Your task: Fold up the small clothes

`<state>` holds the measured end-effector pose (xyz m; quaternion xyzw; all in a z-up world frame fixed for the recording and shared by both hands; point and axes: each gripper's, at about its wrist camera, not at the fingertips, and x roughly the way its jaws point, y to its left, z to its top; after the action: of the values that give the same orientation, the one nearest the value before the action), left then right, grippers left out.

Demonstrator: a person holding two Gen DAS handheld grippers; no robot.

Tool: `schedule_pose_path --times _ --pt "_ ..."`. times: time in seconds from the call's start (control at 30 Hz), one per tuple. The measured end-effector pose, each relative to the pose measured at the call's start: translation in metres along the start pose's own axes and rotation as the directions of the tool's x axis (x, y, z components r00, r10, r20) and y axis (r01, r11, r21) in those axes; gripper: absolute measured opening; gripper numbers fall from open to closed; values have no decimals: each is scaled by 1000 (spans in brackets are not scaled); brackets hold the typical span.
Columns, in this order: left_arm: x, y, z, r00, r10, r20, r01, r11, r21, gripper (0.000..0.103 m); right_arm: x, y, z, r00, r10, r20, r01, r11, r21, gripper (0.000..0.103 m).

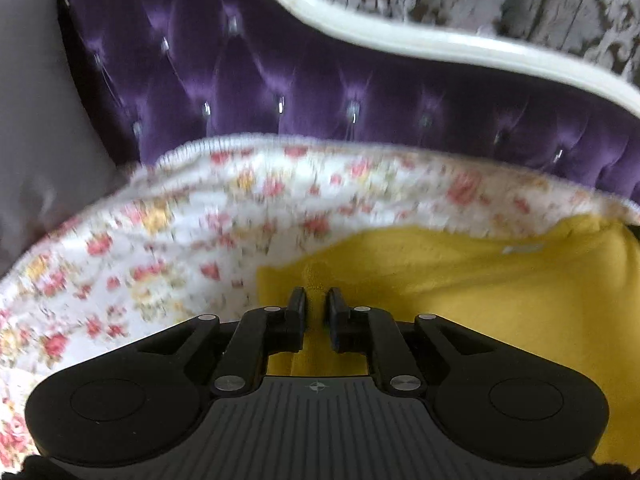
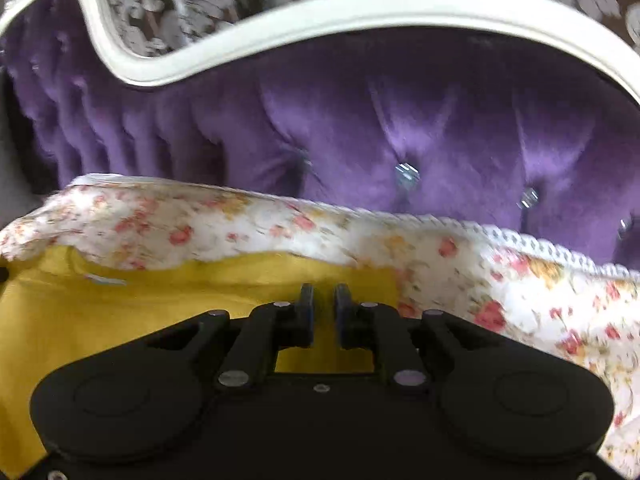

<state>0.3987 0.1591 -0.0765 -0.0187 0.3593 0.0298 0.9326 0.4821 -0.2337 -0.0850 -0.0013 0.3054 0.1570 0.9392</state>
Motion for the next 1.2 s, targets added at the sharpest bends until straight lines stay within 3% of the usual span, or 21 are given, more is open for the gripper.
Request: schedule_pose_path --times 0.03,0.07,0.2,0.33,0.37,0.53,0.77,0.8,0.87,0.9,0.97,1.07,1.17,1.2 --pt "4 1 -1 1000 -2 -13 2 1000 11 19 1 -4 0 1000 -7 -4 7 1000 19 40" --pt "4 0 0 1000 3 -3 -3 1000 21 20 -2 -10 -1 1000 -11 2 11 999 45 43" --pt "-20 7 12 1000 -20 14 20 1000 -18 22 -36 -25 -1 999 7 52 -13 993 117 45" --pt "-70 5 6 992 -85 95 85 996 2 43 -84 -29 -16 993 75 86 -87 987 133 53" --pt "-81 4 1 990 -102 99 102 995 11 44 -95 -29 -23 991 96 91 -109 983 148 54" --pt "-108 6 -43 984 -177 6 177 984 8 45 -124 -24 -59 988 146 59 -154 976 157 54" --pt "-114 -1 -96 978 -190 -86 195 979 55 45 -131 -13 -81 987 164 -2 -162 978 135 53" --pt "-114 -2 -100 980 -181 -82 187 980 72 45 -130 -12 -81 986 166 -12 -163 978 129 51" --pt "-114 -3 -101 982 -171 -75 178 979 101 45 -129 -8 -83 985 168 -41 -162 980 118 33" --pt "-115 -3 -102 983 -169 -77 177 978 113 45 -127 -5 -84 984 169 -64 -161 981 107 11" --pt "-113 -3 -102 981 -175 -83 184 975 125 45 -129 3 -83 986 146 -80 -142 989 50 11" --pt "-113 0 -104 977 -195 -84 204 971 124 45 -133 -1 -81 998 28 -54 -27 999 23 10" --pt "-114 -2 -105 977 -193 -85 204 967 149 45 -128 -11 -83 996 35 -81 -30 998 56 10" --pt "-114 -3 -105 977 -194 -87 205 966 155 45 -131 -8 -81 997 30 -69 -27 999 43 15"
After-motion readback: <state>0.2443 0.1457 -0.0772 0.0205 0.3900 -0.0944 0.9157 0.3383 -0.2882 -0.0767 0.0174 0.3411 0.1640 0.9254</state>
